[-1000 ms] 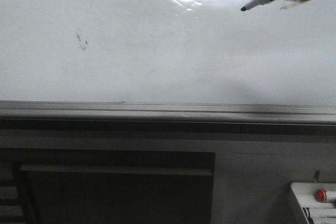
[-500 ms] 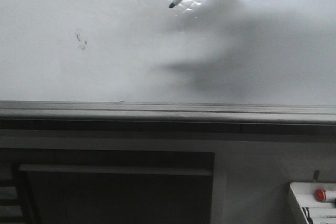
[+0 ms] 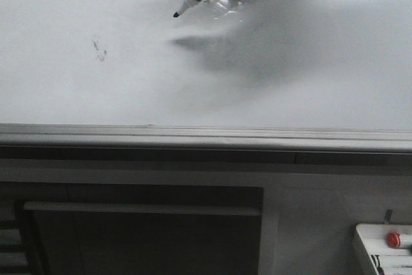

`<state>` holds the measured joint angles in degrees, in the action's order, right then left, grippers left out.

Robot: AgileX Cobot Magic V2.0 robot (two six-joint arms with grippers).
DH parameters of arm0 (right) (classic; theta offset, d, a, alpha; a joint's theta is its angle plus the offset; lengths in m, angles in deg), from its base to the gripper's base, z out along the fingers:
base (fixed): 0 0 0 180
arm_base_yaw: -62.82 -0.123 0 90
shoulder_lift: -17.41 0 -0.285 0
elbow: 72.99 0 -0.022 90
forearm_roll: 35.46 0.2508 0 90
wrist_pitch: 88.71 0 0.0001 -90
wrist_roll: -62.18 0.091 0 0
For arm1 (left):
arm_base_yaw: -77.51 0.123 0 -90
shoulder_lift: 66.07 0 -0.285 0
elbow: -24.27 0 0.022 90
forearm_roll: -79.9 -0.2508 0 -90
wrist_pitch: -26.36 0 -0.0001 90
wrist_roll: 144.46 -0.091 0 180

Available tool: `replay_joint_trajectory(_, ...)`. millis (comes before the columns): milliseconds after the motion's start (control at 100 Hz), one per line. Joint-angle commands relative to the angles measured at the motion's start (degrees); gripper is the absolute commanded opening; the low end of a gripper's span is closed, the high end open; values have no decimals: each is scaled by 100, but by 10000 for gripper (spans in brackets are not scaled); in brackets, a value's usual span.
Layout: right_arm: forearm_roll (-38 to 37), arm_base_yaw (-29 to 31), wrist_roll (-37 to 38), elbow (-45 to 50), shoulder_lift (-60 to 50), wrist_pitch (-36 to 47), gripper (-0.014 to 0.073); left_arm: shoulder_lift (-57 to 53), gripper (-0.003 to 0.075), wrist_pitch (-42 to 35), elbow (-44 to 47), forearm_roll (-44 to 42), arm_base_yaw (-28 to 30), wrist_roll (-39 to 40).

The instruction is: Write number 2 on whiteboard

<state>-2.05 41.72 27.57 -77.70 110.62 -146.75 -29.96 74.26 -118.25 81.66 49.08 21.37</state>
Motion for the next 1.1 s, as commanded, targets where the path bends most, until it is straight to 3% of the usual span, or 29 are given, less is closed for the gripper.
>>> replay_joint_trajectory(0, 78, 17, -81, -198, -177, 361, -1, 51, 388, -448, -143, 16, 21, 55)
replay_joint_trajectory(490, -214, 294, 72, -198, 26, 434, -1, 51, 388, -494, -143, 16, 21, 55)
replay_joint_trajectory(750, -200, 612, 183, 39, -309, -278, -1, 51, 388, -494, -143, -4, 21, 55)
replay_joint_trajectory(930, -168, 161, 183, 722, -218, 438, -1, 51, 388, -507, -143, -4, 21, 55)
replay_joint_trajectory(1090, -168, -172, 183, 731, -24, 924, -1, 51, 388, -520, -143, -4, 21, 55)
